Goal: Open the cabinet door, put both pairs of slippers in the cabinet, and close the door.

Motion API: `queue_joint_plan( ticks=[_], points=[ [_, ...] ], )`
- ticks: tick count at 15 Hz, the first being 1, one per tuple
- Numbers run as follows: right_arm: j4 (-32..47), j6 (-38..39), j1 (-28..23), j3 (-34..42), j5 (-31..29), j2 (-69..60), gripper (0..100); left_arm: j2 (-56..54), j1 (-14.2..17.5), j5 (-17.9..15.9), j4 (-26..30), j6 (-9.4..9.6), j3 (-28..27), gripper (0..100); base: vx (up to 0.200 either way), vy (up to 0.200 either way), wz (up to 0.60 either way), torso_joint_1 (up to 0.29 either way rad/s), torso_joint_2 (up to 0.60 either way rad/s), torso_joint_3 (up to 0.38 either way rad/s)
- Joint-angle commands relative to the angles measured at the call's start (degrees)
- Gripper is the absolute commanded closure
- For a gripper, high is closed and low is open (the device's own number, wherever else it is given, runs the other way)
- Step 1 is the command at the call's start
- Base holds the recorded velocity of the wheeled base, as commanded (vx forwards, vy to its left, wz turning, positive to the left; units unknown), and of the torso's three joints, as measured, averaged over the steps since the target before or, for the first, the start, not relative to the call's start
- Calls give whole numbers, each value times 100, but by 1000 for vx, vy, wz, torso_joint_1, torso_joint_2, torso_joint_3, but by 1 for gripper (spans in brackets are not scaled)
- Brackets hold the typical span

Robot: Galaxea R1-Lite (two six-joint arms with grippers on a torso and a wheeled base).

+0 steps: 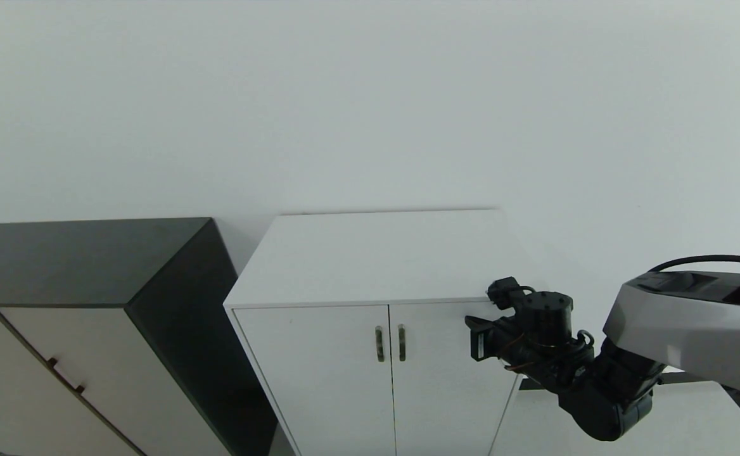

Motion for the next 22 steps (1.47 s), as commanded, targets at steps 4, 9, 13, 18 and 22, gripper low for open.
queue_joint_plan(
  ticks=[4, 9, 13, 18, 22],
  points=[
    [-46, -19, -6, 68, -43, -49, 100, 7, 6, -1, -1, -1, 2, 100, 0, 0, 0, 0, 0, 0],
    [-28, -115, 478, 1052, -1107, -1446, 100, 7, 6, -1, -1, -10, -6, 100, 0, 0, 0, 0, 0, 0],
    [68, -625, 390, 2793, -2443, -3503, 100, 7, 6, -1, -1, -19, 2, 100, 0, 0, 0, 0, 0, 0],
    [297, -704, -1702, 4559, -2399, -5788, 100, 7, 6, -1, -1, -19, 2, 100, 0, 0, 0, 0, 0, 0],
    [3988, -731, -2379, 4269, -1687, -9145, 100, 7, -3, -1, -1, -19, -6, 100, 0, 0, 0, 0, 0, 0]
  ],
)
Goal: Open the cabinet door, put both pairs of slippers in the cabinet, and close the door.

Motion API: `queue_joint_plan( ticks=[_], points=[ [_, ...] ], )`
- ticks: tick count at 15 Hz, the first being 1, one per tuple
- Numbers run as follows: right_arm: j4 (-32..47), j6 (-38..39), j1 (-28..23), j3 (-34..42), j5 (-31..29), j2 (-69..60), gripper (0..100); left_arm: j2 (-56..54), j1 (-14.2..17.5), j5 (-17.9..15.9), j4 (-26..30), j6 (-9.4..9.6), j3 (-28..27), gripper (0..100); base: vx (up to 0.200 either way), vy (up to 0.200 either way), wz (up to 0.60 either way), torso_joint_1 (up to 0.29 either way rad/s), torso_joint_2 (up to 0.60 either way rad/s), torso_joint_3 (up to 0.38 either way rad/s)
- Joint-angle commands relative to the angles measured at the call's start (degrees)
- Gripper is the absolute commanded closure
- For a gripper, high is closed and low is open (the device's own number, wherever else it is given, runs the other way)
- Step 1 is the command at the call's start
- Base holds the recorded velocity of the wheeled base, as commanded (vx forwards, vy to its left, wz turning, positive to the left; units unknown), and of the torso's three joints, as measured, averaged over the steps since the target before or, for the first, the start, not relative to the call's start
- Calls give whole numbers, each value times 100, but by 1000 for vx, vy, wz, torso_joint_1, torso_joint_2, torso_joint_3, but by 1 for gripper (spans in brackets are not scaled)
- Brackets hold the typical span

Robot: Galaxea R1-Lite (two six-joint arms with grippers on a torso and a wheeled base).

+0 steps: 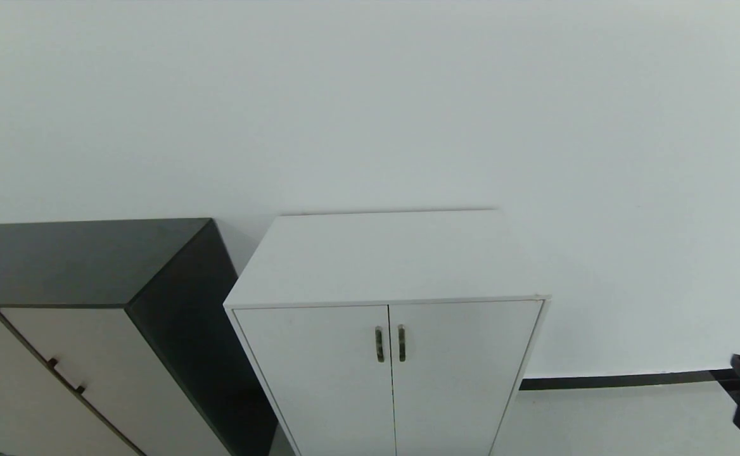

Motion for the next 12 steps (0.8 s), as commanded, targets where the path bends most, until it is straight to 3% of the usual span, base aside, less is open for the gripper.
queue_joint_plan(
  ticks=[1, 3, 5, 10, 12],
  points=[
    [2577, 26, -651, -302, 352, -2964, 100, 7, 6, 0, -1, -2, 2, 100, 0, 0, 0, 0, 0, 0],
    [4493, 53, -810, -583, 379, -4555, 100, 7, 6, 0, -1, -2, 2, 100, 0, 0, 0, 0, 0, 0],
    [5381, 79, -818, -565, 344, -5425, 100, 7, -3, 0, -1, -2, 2, 100, 0, 0, 0, 0, 0, 0],
    [5530, 202, -827, -178, 388, -6137, 100, 7, 6, 0, -1, 7, -6, 100, 0, 0, 0, 0, 0, 0],
    [5495, 193, -774, -161, 906, -6225, 100, 7, 6, 0, -1, 16, 2, 100, 0, 0, 0, 0, 0, 0]
  ],
)
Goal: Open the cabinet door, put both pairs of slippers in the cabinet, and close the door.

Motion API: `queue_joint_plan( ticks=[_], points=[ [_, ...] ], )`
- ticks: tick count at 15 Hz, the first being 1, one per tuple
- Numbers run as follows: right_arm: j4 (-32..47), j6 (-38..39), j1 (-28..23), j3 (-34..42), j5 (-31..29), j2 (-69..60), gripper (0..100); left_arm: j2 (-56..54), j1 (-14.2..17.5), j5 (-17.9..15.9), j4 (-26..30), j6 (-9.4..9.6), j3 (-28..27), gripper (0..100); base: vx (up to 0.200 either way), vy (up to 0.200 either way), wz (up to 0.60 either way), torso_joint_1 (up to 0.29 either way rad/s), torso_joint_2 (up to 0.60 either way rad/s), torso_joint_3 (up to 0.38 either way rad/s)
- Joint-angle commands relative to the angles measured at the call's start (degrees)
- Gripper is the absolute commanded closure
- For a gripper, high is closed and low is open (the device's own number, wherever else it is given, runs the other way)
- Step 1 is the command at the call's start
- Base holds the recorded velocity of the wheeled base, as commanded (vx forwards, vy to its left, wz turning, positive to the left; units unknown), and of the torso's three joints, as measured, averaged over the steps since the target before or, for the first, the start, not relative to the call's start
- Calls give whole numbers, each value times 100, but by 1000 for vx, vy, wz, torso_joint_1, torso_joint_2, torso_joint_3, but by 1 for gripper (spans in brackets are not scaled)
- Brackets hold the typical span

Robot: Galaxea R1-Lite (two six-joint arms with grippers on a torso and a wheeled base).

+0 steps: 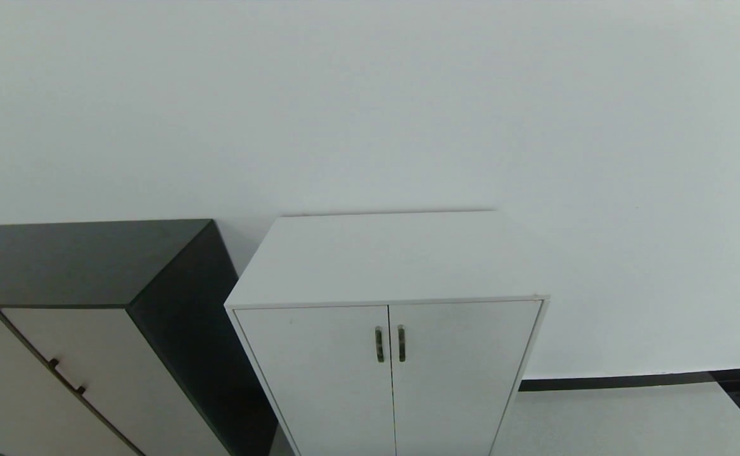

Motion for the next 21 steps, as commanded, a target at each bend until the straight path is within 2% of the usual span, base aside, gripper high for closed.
queue_joint_plan(
  ticks=[1, 3, 7, 9, 12, 14, 15, 17, 19, 21],
  points=[
    [-12, -12, 20, 43, 513, -238, 100, 7, -7, 0, -1, -1, -4, 100, 0, 0, 0, 0, 0, 0],
    [-29, -179, 20, 52, 988, -238, 100, 7, 2, 0, -1, -10, -4, 100, 0, 0, 0, 0, 0, 0],
    [-64, -196, 20, 78, 1568, -238, 100, 7, 2, 0, -1, -1, -4, 100, 0, 0, 0, 0, 0, 0],
    [-363, -161, 20, 210, 2174, -229, 100, 7, 2, 0, -1, -1, 5, 100, 0, 0, 0, 0, 0, 0],
    [-530, -574, 20, 298, 2218, -229, 100, 7, 2, 0, -1, -1, 5, 100, 0, 0, 0, 0, 0, 0],
    [-539, -592, 20, 307, 2236, -229, 100, 7, 2, 0, -1, -1, 5, 100, 0, 0, 0, 0, 0, 0],
    [-521, -627, 20, 307, 2183, -221, 100, 7, 2, 0, -1, -1, -4, 100, 0, 0, 0, 0, 0, 0],
    [-495, -592, -340, 368, 1489, -511, 100, 7, 2, 0, -1, -10, 5, 100, 0, 0, 0, 0, 0, 0],
    [-477, -469, -287, 368, 1383, -686, 100, 7, 2, 0, -1, 7, -4, 100, 0, 0, 0, 0, 0, 0],
    [-477, -469, -261, 368, 1559, -678, 100, 7, 2, 0, -1, 7, -4, 100, 0, 0, 0, 0, 0, 0]
  ],
)
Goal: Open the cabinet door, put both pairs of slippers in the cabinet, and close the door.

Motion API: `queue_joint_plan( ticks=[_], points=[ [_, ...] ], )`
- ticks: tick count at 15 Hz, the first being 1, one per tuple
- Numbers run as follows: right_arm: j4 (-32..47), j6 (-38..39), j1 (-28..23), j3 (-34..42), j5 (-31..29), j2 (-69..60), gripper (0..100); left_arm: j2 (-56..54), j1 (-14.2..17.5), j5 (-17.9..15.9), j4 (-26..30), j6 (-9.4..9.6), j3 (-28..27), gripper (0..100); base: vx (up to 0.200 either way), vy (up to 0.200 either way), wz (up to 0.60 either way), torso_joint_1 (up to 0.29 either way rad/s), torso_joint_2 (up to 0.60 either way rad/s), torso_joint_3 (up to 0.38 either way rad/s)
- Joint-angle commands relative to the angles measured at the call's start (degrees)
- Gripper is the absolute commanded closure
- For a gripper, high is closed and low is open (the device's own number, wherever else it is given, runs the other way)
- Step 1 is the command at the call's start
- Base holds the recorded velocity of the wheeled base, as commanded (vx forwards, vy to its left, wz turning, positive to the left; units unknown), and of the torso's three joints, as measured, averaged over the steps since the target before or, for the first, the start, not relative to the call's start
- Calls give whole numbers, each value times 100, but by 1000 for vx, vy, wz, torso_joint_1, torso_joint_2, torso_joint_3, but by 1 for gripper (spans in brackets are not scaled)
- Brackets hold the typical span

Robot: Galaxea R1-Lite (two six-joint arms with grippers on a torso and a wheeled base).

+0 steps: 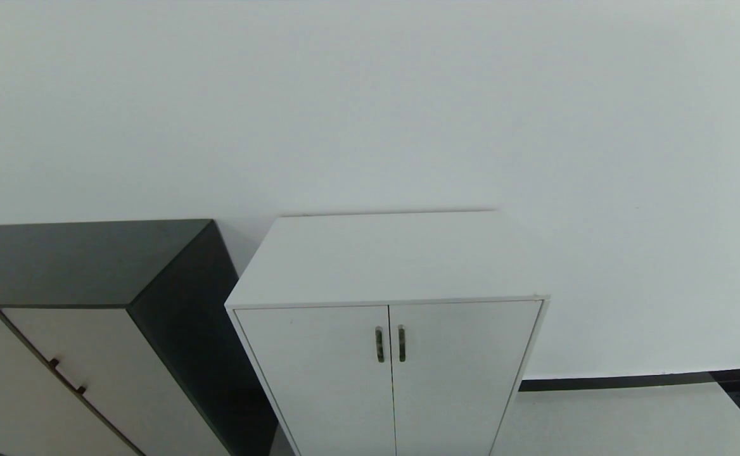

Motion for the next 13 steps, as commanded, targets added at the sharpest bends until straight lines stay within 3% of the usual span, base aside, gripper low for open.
queue_joint_plan(
  ticks=[1, 3, 13],
  points=[
    [0, -5, 2, 5, 19, -79, 100, 7, 6, 0, -1, -9, 2, 100, 0, 0, 0, 0, 0, 0],
    [27, 346, 2, 5, -60, -79, 100, 7, 6, 0, -1, 9, 2, 100, 0, 0, 0, 0, 0, 0],
    [27, 302, 2, 5, -104, -79, 100, 7, 6, 0, -1, 9, 2, 100, 0, 0, 0, 0, 0, 0]
  ],
)
